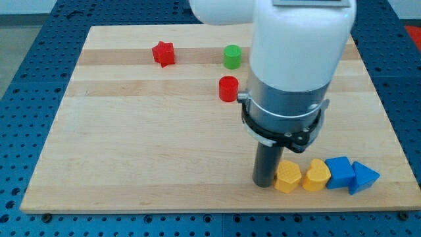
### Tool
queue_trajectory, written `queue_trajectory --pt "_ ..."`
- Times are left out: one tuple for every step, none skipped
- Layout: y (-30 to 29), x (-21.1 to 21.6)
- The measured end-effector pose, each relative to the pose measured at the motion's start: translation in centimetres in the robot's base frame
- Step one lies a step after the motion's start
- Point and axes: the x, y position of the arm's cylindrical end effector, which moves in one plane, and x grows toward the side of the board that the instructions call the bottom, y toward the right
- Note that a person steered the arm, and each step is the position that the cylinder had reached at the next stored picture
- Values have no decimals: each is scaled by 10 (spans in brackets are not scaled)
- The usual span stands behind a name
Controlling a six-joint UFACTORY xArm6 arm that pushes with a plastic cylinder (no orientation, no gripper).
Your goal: Slide red circle closer to the blue cube
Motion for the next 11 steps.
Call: queue_trajectory --pt "13 0" --pt "15 0" --pt "6 -4" --pt "-30 -56" --pt "-69 -113" --pt "-103 -156" --pt "-110 -194" --pt "-76 -203" --pt "-50 -198" --pt "-35 -190" --pt "-13 -176"
